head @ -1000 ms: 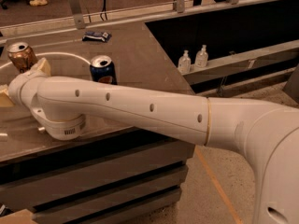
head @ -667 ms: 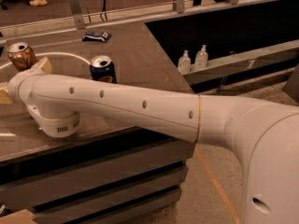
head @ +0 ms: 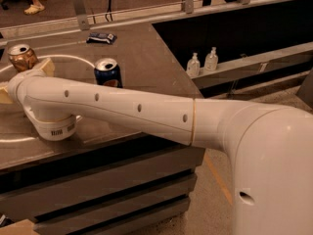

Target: Move orange can near rxbar blueberry

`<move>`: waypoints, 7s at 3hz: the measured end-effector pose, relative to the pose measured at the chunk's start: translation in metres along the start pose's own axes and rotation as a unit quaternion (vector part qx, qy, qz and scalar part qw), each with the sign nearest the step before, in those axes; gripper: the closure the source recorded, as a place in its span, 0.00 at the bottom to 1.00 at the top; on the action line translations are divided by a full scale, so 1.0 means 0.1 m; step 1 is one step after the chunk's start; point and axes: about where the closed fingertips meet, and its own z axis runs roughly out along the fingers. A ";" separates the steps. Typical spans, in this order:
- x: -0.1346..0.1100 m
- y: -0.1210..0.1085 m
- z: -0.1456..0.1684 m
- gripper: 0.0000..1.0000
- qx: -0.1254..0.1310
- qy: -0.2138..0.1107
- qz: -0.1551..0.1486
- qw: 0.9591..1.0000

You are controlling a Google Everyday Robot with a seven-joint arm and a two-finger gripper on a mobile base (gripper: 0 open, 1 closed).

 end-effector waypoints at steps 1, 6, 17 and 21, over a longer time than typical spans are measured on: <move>0.01 -0.09 0.08 0.00 0.016 0.002 -0.006 1.000; -0.12 -0.33 0.24 1.00 0.038 -0.013 -0.032 0.999; -1.36 -1.26 -1.61 1.00 0.057 -0.046 -0.048 0.996; -1.08 -2.61 -2.60 1.00 0.227 -0.010 -0.064 0.972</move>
Offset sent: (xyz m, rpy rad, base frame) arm 0.0382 -0.0033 0.0001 -0.0385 -0.0450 -0.0629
